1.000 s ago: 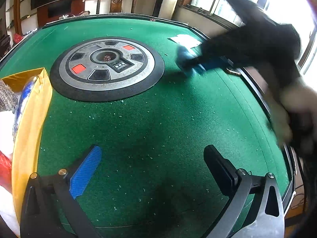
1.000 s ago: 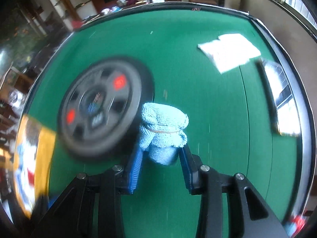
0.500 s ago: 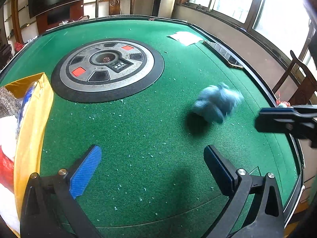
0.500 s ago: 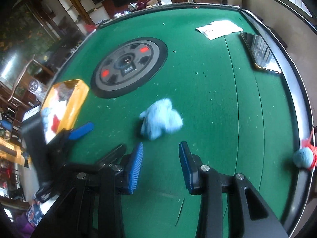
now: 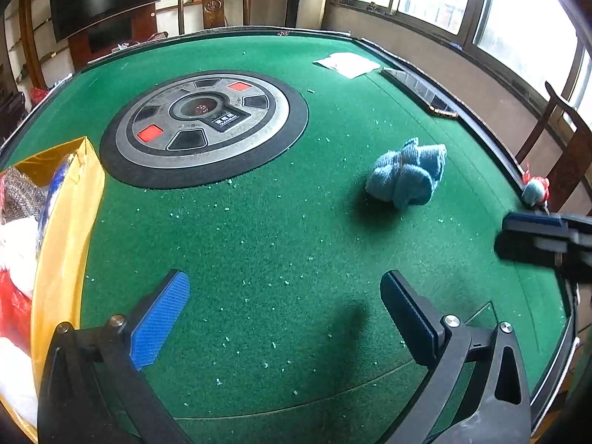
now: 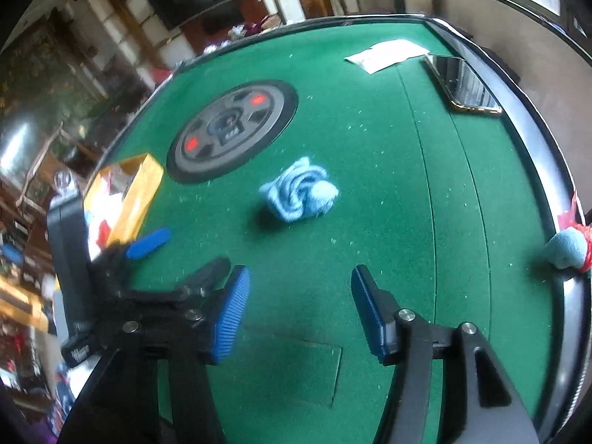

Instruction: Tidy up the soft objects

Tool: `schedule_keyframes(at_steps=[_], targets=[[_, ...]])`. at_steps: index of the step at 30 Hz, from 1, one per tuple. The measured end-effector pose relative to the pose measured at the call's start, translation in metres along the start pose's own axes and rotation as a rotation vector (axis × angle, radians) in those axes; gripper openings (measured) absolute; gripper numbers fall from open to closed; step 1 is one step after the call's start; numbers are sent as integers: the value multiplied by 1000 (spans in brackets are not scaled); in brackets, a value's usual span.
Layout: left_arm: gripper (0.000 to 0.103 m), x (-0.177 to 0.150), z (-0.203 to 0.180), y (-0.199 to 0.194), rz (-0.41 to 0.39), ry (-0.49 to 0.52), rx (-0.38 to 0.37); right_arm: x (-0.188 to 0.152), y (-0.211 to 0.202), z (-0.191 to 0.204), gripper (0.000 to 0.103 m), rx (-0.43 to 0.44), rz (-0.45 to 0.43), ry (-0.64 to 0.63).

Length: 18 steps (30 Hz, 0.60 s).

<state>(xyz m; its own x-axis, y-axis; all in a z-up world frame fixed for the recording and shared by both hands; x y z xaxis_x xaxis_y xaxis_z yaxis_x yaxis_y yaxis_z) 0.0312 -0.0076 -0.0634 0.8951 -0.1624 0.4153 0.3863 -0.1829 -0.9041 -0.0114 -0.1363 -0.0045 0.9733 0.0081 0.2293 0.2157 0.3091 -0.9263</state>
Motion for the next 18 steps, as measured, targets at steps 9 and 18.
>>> schedule_keyframes(at_steps=[9, 18], targets=[[103, -8, -10, 4, 52, 69, 74, 50, 21, 1, 56, 62, -49, 82], [103, -54, 2, -60, -35, -83, -89, 59, 52, 11, 41, -41, 6, 5]])
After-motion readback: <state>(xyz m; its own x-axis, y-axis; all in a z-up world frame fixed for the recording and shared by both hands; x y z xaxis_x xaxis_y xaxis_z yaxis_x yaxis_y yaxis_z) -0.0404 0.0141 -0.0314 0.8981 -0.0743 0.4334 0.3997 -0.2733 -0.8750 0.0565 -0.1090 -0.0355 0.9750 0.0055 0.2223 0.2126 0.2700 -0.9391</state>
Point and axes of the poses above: each gripper's, at about its wrist camera, not at the fingertips, and y roughly the way its jaws point, z to its left, x to its top, the point moved 7 cm from there along y, roughly the way its jaws point, and after that the axes turned 13 degrees about z, right-handed, at the moved point
